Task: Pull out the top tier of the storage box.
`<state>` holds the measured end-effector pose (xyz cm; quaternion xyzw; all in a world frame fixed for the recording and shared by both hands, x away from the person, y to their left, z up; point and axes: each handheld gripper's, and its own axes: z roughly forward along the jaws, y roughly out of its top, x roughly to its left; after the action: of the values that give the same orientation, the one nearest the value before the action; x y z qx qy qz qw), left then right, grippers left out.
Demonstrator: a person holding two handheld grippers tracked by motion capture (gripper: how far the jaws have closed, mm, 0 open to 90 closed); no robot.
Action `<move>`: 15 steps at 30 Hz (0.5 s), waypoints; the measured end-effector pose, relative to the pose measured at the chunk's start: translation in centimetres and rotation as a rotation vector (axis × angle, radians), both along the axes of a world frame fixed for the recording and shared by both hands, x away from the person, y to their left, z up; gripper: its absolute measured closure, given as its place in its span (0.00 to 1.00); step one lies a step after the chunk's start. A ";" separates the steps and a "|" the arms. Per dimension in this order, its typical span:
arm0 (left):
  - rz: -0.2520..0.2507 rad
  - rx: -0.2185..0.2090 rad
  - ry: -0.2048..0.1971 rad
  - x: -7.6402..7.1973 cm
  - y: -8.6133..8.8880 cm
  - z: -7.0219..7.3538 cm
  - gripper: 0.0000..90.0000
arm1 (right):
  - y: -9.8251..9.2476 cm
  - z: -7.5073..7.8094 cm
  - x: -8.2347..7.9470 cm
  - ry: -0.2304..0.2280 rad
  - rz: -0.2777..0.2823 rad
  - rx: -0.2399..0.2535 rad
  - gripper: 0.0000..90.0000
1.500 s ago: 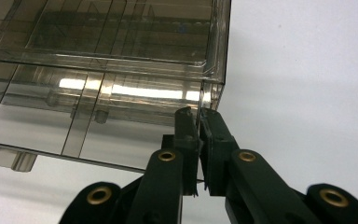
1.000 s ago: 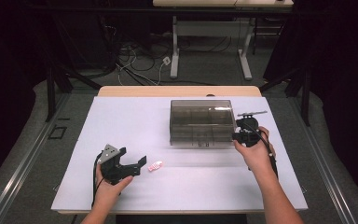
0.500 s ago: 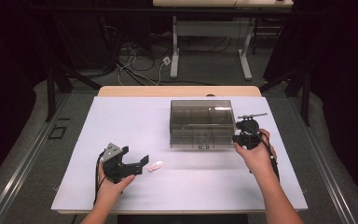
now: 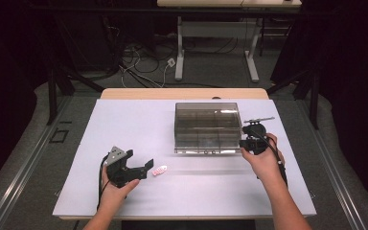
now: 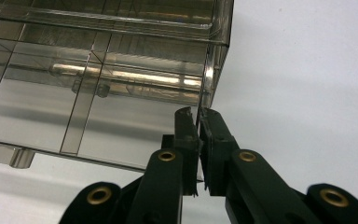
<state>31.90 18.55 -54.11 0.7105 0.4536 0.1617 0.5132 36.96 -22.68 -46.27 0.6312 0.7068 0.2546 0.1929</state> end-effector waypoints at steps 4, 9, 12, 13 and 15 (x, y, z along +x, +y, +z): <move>-0.001 0.001 0.000 0.0 0.0 0.0 0.04 | 0.0 0.0 0.0 0.006 -0.001 0.007 0.96; 0.000 0.000 0.001 0.0 0.0 0.0 0.04 | -0.2 0.0 0.0 0.005 0.020 0.025 0.91; 0.000 0.000 0.002 0.0 0.0 0.0 0.04 | -0.1 0.1 0.0 0.012 0.021 0.032 0.88; 0.000 0.000 0.002 0.0 0.0 0.0 0.04 | -0.1 0.1 -0.1 0.007 0.026 0.040 0.87; -0.001 0.000 0.002 0.0 0.0 0.0 0.04 | 0.0 0.3 -0.1 -0.013 0.035 0.035 0.84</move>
<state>31.90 18.55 -54.11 0.7109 0.4538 0.1606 0.5127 36.82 -22.70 -45.99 0.6203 0.7120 0.2743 0.1819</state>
